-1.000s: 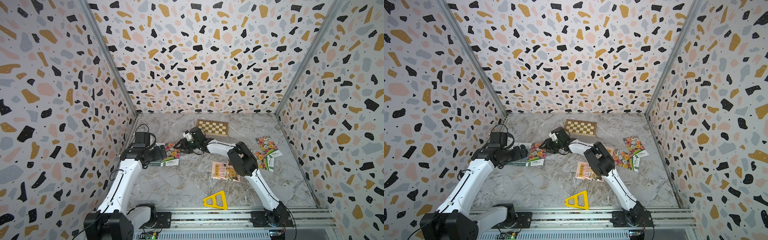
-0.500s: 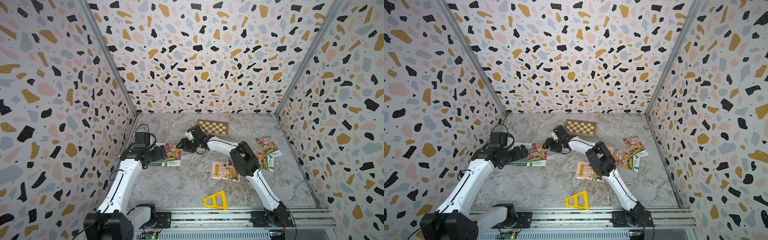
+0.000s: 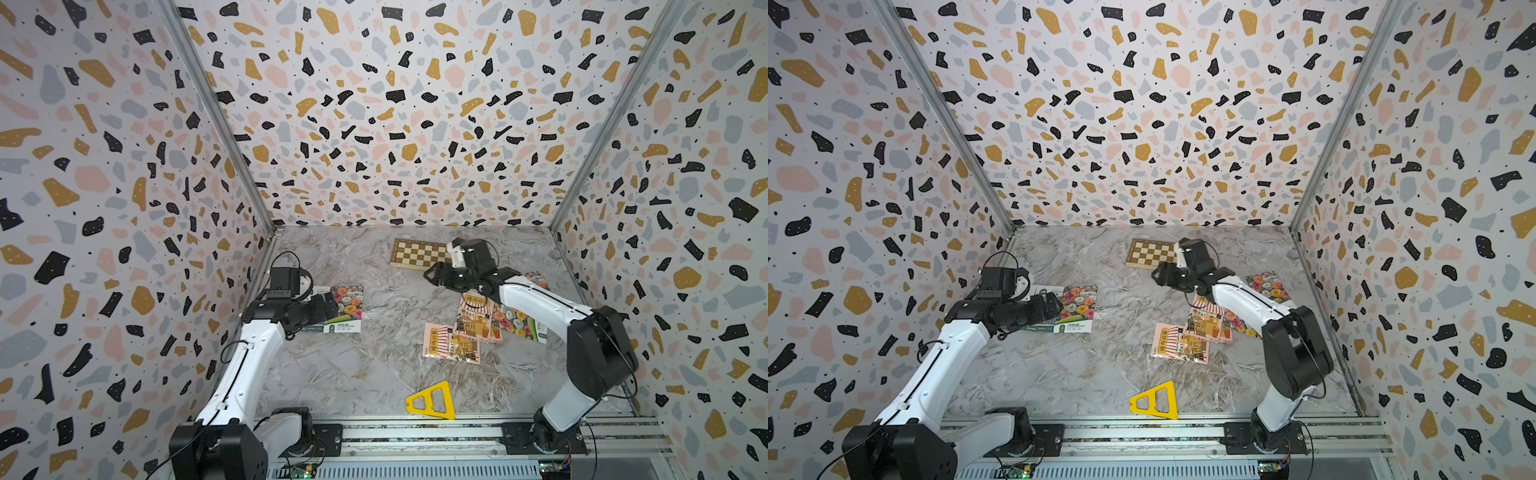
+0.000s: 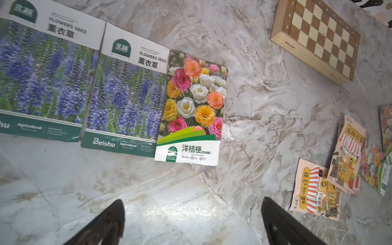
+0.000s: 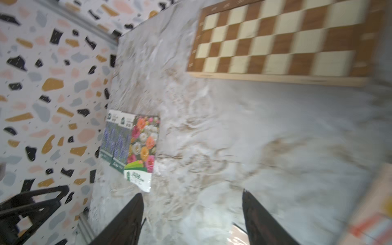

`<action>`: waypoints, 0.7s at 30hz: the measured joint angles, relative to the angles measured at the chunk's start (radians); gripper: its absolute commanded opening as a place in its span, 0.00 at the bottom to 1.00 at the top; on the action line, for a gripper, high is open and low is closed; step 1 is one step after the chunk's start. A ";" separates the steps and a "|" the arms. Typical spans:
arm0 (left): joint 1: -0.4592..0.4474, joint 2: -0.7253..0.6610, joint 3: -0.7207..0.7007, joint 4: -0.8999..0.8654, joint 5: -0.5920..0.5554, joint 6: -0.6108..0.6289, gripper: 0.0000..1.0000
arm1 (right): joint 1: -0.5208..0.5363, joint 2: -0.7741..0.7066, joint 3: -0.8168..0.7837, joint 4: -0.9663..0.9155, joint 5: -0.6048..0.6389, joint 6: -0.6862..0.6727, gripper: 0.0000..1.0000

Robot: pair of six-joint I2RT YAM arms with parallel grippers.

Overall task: Arrange the seed packets in a row
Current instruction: Move the seed packet to the center of the board.

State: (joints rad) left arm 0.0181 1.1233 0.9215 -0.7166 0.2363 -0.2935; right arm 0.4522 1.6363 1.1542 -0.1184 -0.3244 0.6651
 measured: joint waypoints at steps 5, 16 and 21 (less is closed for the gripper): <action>0.000 0.026 0.002 0.014 0.083 -0.002 0.99 | -0.249 -0.103 -0.198 -0.008 0.021 -0.074 0.75; -0.062 0.155 0.104 0.087 0.256 -0.047 0.99 | -0.645 -0.104 -0.408 0.016 -0.007 -0.089 0.75; -0.143 0.228 0.137 0.132 0.291 -0.083 1.00 | -0.684 -0.096 -0.420 0.030 -0.011 -0.086 0.75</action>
State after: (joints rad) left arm -0.1249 1.3514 1.0584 -0.5842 0.5270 -0.3767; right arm -0.2321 1.5402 0.7345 -0.0887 -0.3359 0.5793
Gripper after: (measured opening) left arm 0.995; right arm 0.750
